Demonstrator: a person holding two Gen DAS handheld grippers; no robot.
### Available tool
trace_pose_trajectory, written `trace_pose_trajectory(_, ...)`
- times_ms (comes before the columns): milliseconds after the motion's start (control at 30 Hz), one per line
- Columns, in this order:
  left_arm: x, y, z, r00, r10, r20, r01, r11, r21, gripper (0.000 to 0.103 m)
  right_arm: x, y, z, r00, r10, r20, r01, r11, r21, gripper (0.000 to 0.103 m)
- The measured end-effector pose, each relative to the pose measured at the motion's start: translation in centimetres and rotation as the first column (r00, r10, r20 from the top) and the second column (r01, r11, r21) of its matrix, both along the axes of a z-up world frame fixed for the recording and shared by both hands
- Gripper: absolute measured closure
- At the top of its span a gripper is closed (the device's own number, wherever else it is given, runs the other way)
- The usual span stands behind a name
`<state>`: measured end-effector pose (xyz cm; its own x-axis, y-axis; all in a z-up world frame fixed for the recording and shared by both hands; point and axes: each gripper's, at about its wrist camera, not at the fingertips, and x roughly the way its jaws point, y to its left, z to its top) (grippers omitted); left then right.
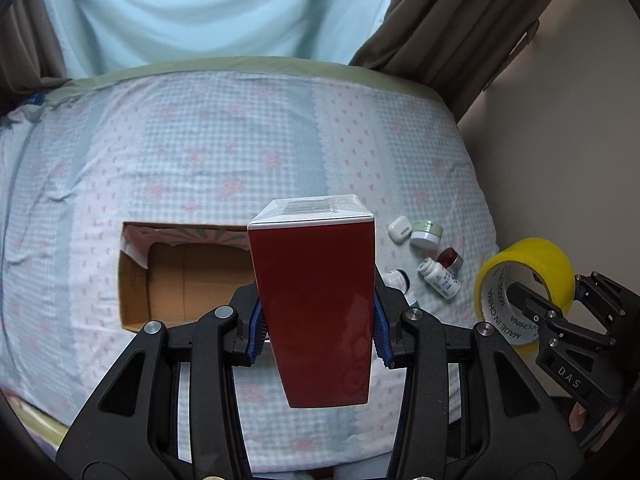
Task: Organize rigid objects
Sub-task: 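Carry the red box and yellow tape into the cardboard box and release both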
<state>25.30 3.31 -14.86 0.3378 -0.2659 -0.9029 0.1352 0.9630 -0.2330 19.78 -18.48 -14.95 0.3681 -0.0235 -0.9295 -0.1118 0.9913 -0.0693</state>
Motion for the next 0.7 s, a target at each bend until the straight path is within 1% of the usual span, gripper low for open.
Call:
trace_pose_trajectory(100, 0.6, 4.1, -0.4, 1.0, -0.026, -0.01, 0.027, 1.0, 0.007, 0.065, 0.9, 3.9, 0.2, 1.0, -0.027, 0.001, 0.027, 0.999, 0.019, 0.066)
trace_pose_trajectory(167, 1.0, 6.6, -1.1, 0.999, -0.041, -0.021, 0.041, 0.999, 0.019, 0.064, 1.6, 6.3, -0.1, 0.998, -0.055, -0.005, 0.055, 0.997, 0.049, 0.066)
trace_pose_trajectory(367, 2.6, 13.2, -4.6, 0.996, -0.049, -0.073, 0.054, 0.996, 0.066, 0.064, 4.0, 12.2, -2.3, 0.992, -0.112, -0.061, 0.119, 0.986, 0.12, 0.066)
trace_pose_trajectory(500, 3.8, 15.9, -8.0, 0.992, -0.036, -0.123, 0.048, 0.994, 0.094, 0.064, 5.8, 15.7, -4.7, 0.989, -0.103, -0.105, 0.119, 0.981, 0.152, 0.065)
trace_pose_trajectory(700, 5.4, 17.5, -13.9, 0.975, -0.006, -0.22, 0.03, 0.994, 0.103, 0.064, 8.0, 19.5, -9.7, 0.98, -0.07, -0.189, 0.107, 0.975, 0.192, 0.065)
